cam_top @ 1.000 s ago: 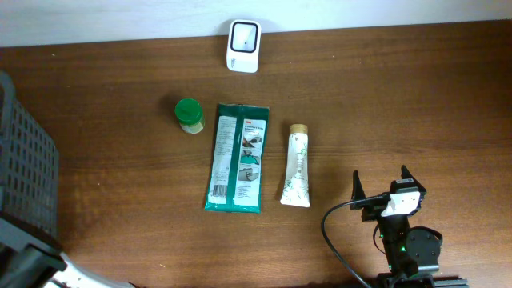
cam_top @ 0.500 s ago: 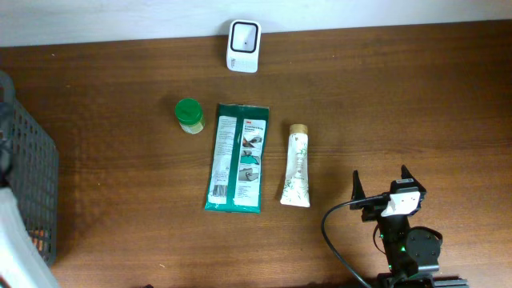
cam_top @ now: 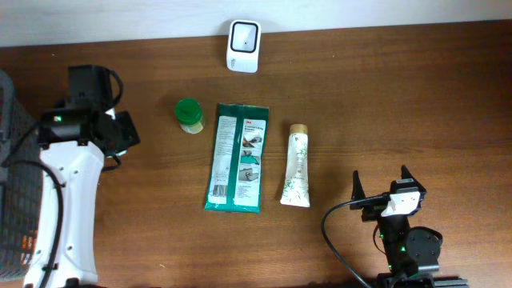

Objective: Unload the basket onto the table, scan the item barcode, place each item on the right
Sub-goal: 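Place the pale green bag on the table left of the wipes pack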

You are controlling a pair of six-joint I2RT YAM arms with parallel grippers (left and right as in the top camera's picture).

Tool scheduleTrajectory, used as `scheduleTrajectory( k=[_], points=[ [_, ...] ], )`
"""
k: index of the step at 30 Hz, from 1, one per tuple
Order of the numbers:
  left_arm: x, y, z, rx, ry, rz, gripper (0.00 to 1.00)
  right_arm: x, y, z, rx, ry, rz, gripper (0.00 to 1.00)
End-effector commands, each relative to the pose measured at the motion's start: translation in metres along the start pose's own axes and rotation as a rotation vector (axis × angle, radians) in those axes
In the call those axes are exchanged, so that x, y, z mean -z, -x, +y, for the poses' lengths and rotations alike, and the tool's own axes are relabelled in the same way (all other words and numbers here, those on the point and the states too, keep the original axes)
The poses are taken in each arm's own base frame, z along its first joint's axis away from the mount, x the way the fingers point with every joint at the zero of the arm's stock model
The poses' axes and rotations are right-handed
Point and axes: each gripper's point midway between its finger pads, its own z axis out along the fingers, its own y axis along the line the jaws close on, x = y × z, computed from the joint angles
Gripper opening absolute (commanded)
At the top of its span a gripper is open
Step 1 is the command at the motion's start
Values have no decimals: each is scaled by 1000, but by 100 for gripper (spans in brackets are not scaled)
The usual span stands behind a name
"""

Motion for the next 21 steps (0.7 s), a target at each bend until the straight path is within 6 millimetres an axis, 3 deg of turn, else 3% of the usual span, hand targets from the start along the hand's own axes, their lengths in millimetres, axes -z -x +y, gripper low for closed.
scheduleTrajectory(
  k=[1,8,12,15,21],
  points=[
    [-26,-18,3,-21,28,43,0,0,-2,1,-1,1,4,98],
    [-68,-57,-1,-40,25,122,0,0,-2,1,-1,1,4,98],
    [-88,-87,-32,-86,-82,165,0,0,-2,1,-1,1,4,98],
    [-100,-105,-42,-122,-94,180,0,0,-2,1,-1,1,4,98],
    [-106,-121,-75,-221,-140,143,0,0,-2,1,-1,1,4,98]
  ],
)
